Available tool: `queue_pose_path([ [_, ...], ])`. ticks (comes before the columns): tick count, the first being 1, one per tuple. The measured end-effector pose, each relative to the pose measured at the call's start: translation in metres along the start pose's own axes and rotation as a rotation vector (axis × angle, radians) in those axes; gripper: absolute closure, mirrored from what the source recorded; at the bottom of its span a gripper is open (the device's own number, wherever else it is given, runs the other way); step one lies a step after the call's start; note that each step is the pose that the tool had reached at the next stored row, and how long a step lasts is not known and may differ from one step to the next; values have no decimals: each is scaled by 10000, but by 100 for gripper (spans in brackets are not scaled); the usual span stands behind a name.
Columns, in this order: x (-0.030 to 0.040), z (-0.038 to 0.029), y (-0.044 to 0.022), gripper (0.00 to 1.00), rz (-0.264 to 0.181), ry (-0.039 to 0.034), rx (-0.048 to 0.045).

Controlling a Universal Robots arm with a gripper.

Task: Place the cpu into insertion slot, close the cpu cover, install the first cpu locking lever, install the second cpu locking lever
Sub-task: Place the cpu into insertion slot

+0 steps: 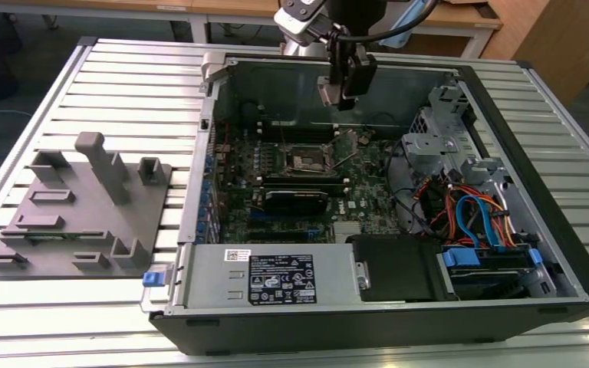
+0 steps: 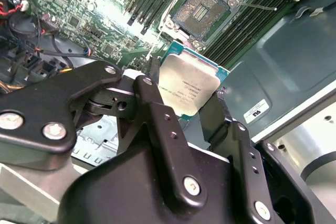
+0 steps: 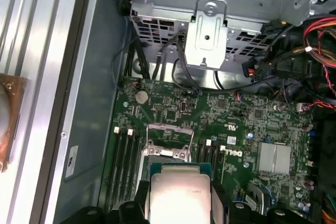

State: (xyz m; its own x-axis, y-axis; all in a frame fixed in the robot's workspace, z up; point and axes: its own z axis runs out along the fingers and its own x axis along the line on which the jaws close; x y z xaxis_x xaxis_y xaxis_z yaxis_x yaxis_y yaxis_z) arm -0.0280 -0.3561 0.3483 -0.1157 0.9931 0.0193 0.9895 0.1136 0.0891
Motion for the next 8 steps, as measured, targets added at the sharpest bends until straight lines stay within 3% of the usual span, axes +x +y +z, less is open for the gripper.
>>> queue_pose_path([
  [8, 0, 6, -1, 46, 4, 0, -2],
])
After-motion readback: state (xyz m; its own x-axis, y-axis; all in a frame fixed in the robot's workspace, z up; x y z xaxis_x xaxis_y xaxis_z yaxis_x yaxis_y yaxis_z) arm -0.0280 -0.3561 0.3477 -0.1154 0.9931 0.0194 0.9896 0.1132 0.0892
